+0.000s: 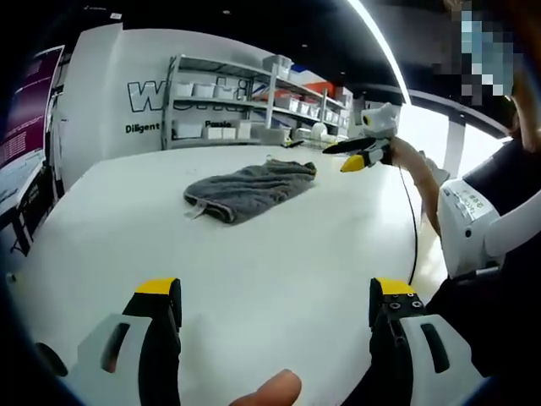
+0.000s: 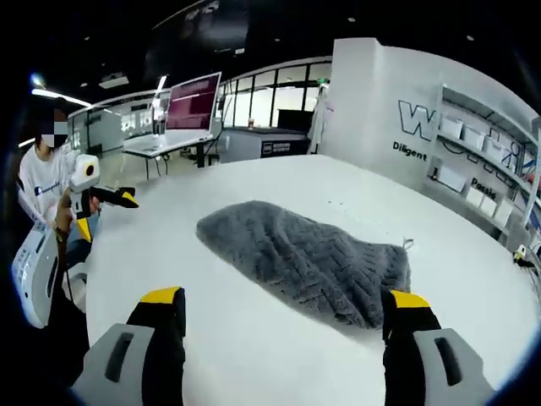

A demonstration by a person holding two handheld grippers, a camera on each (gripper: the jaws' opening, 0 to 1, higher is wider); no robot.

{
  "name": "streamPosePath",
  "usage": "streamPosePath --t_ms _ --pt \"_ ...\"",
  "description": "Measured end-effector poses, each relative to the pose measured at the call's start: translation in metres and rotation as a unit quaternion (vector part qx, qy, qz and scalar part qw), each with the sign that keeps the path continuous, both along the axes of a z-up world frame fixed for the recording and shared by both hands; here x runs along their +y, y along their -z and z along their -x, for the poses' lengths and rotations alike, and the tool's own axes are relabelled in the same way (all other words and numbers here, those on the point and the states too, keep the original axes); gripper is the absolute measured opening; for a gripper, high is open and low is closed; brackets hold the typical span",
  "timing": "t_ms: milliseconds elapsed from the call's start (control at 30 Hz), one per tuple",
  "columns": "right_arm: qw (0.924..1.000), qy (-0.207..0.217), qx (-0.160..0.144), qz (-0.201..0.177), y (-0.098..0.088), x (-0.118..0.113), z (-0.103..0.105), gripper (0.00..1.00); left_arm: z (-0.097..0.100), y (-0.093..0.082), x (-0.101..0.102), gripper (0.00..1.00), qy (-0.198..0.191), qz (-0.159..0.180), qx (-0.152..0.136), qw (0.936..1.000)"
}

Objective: Open the folded towel by lifting each exposed corner and separating the folded layers until the towel lies flat within the target outline without major curled edges

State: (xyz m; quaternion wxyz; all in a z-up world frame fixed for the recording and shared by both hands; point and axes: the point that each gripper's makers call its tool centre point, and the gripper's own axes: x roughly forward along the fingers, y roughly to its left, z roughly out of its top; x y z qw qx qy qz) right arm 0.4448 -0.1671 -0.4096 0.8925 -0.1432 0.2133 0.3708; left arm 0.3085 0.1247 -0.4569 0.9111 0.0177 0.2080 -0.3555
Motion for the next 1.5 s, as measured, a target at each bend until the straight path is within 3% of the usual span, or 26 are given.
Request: streamPosePath --t_ms 367,533,633,867,1067,1167,1333,1500 --pt "0.9998 0.018 0.012 -0.002 0.012 -0.021 -0.025 0.99 0.0 0.001 0.005 0.9 -0.015 0.0 0.001 0.9999" --pt "0.9998 0.02 0.003 0.005 0.006 -0.027 -0.039 0.99 -0.001 0.001 0.009 0.9 -0.022 0.002 0.002 0.9997" --pt "0.9995 0.023 -0.001 -0.022 -0.006 -0.029 -0.054 0.99 -0.001 0.001 0.01 0.9 -0.024 0.003 0.003 0.9997" --pt "0.9988 0.036 -0.017 -0.029 -0.02 -0.042 -0.095 0.85 -0.001 0.001 0.01 0.9 -0.023 0.0 0.004 0.9997" --pt "0.997 0.064 -0.03 -0.032 -0.019 -0.059 -0.128 0.69 -0.001 -0.001 0.012 0.9 -0.027 -0.003 0.001 0.9996" --pt "0.9958 0.067 -0.013 -0.06 -0.016 -0.058 -0.139 0.63 -0.001 -0.002 0.011 0.9 -0.031 -0.004 0.0 0.9995" --pt "0.9946 0.077 0.0 -0.069 -0.007 -0.06 -0.164 0.39 -0.001 -0.001 0.011 0.9 -0.031 -0.012 -0.001 0.9995" --pt "0.9937 0.09 0.023 -0.064 0.008 -0.062 -0.188 0.39 0.001 0.001 0.01 0.9 -0.03 -0.01 0.003 0.9995"
